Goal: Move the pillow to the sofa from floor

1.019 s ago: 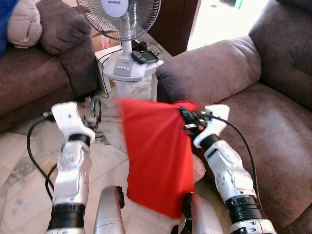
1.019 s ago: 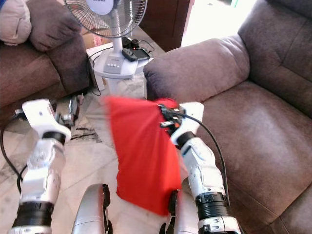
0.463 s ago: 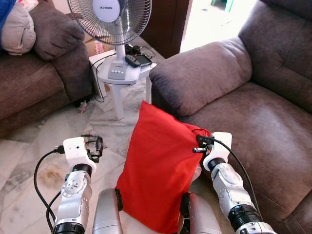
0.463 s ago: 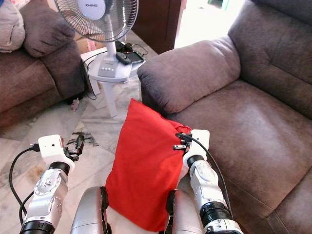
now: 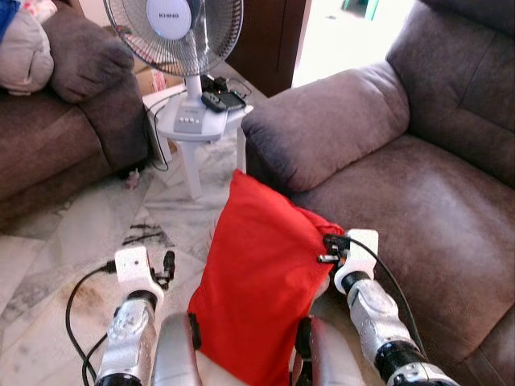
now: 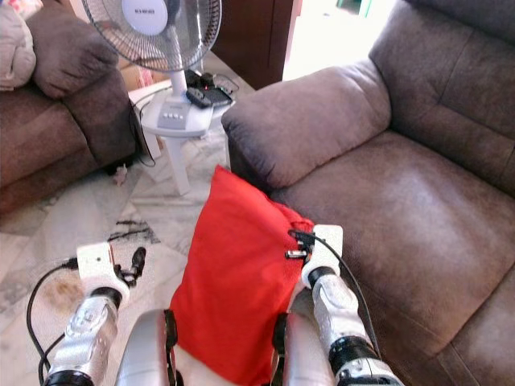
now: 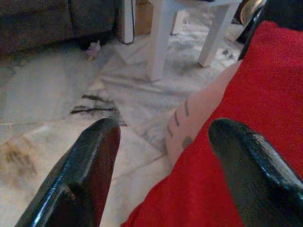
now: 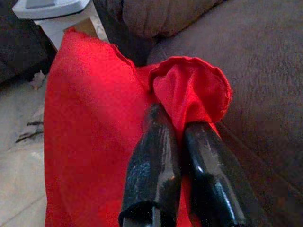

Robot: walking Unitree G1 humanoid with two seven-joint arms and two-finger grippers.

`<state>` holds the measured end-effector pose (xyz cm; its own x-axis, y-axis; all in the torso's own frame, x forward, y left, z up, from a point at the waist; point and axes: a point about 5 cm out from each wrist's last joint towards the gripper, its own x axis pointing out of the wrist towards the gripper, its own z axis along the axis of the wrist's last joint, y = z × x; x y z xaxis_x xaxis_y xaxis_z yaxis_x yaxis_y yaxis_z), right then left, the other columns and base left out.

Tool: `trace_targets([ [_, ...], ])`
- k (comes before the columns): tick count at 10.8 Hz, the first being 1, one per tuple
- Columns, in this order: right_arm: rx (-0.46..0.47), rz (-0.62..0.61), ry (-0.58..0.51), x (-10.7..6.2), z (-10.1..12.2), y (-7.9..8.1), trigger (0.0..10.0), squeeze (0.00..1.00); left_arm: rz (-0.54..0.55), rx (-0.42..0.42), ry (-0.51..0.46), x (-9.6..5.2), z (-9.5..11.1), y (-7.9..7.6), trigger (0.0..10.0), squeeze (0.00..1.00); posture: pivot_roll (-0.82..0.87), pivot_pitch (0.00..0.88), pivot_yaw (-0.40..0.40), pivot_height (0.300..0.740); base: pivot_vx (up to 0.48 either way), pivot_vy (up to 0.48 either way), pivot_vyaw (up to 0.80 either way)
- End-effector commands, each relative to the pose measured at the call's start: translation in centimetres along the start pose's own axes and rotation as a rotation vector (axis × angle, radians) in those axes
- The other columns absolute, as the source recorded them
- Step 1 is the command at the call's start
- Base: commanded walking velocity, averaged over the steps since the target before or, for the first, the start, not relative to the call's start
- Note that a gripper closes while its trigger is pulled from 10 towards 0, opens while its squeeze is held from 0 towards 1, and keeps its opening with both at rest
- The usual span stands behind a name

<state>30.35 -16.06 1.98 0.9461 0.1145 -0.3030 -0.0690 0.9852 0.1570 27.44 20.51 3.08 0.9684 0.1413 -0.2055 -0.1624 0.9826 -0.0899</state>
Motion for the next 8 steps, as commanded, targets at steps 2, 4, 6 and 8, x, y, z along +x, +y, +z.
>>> trace_targets([
  [2,0.006,-0.012,0.01,-0.2,-0.6,-0.2,10.0,0.0,0.005,0.016,-0.028,0.3,0.5,0.0,10.0,0.0,0.12,0.061,-0.057,0.584,0.0,0.0,0.0],
  [4,0.001,-0.008,0.018,-0.2,-0.8,0.0,10.0,0.0,-0.034,0.066,-0.031,0.3,0.4,-0.7,10.0,0.0,0.12,0.057,-0.057,0.584,0.0,0.0,0.0],
  [6,-0.003,-0.007,0.034,-0.2,-1.3,0.2,10.0,0.0,-0.039,0.073,0.0,0.1,-0.8,-0.8,10.0,0.0,0.11,0.049,-0.053,0.584,0.0,0.0,0.0],
  [8,-0.007,0.001,0.037,-0.3,-1.5,0.3,10.0,0.0,-0.042,0.075,-0.001,0.1,-0.8,-0.8,10.0,0.0,0.11,0.047,-0.052,0.584,0.0,0.0,0.0],
])
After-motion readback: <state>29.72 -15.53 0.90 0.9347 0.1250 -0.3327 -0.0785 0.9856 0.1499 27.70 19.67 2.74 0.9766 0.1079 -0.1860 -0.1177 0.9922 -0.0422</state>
